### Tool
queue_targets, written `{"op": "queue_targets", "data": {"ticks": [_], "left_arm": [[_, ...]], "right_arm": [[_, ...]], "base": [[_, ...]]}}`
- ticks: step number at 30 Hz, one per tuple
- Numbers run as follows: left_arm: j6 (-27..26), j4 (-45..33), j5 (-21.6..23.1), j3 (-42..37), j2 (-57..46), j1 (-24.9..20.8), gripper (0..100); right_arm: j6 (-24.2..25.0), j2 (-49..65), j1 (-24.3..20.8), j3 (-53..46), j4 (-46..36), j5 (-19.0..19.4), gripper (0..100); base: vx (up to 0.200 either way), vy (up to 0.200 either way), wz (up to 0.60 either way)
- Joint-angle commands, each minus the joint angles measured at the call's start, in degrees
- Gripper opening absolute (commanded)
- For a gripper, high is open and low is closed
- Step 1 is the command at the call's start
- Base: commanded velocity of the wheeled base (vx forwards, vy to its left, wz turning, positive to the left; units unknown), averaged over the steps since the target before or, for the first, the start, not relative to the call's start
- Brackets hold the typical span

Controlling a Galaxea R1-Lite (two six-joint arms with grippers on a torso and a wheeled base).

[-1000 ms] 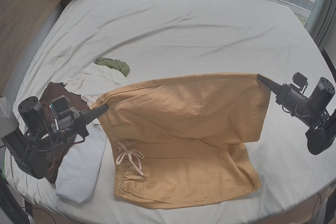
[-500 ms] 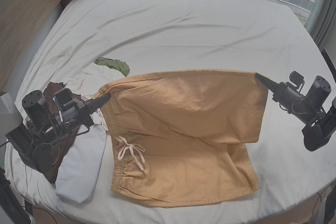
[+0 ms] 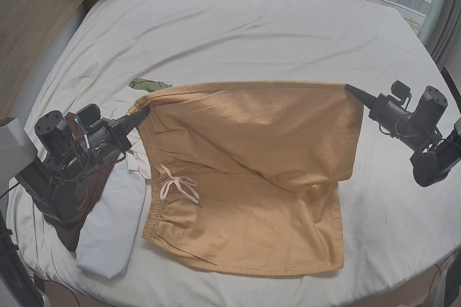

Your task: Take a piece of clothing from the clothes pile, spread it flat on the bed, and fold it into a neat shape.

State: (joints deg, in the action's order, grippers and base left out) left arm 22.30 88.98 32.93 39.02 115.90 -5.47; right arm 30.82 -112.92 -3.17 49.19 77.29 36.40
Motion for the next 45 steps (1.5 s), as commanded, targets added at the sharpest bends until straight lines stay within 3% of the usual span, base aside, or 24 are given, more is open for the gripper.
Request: {"op": "queue_targets", "data": {"ticks": [1,13,19,30,33,45], "left_arm": [[0.0,0.1,-0.5,1.8,2.2,-0.2,0],[-0.1,0.1,-0.8,4.3,6.5,-0.3,0],[0.3,0.1,-4.5,6.6,8.3,-0.5,0],[1.9,0.1,-5.1,11.6,12.2,-0.5,0],[5.6,0.1,-7.7,14.9,15.2,-0.6,0],[6.4,0.0,-8.2,19.0,19.6,-0.7,0]], "right_arm": [[-0.1,-1.7,0.1,3.2,-1.6,-0.1,0],[-0.1,-5.8,1.1,8.5,-4.2,-0.1,0],[-0.1,-8.5,1.0,12.0,-4.5,-0.1,0],[-0.1,-12.4,0.5,18.2,-7.5,-0.2,0],[-0.1,-14.9,0.4,21.4,-7.9,-0.1,0],[-0.1,-21.2,0.3,30.1,-10.9,-0.4,0]], "base": [[0.000,0.000,0.00],[0.000,0.000,0.00],[0.000,0.000,0.00],[0.000,0.000,0.00],[0.000,0.000,0.00],[0.000,0.000,0.00]]}}
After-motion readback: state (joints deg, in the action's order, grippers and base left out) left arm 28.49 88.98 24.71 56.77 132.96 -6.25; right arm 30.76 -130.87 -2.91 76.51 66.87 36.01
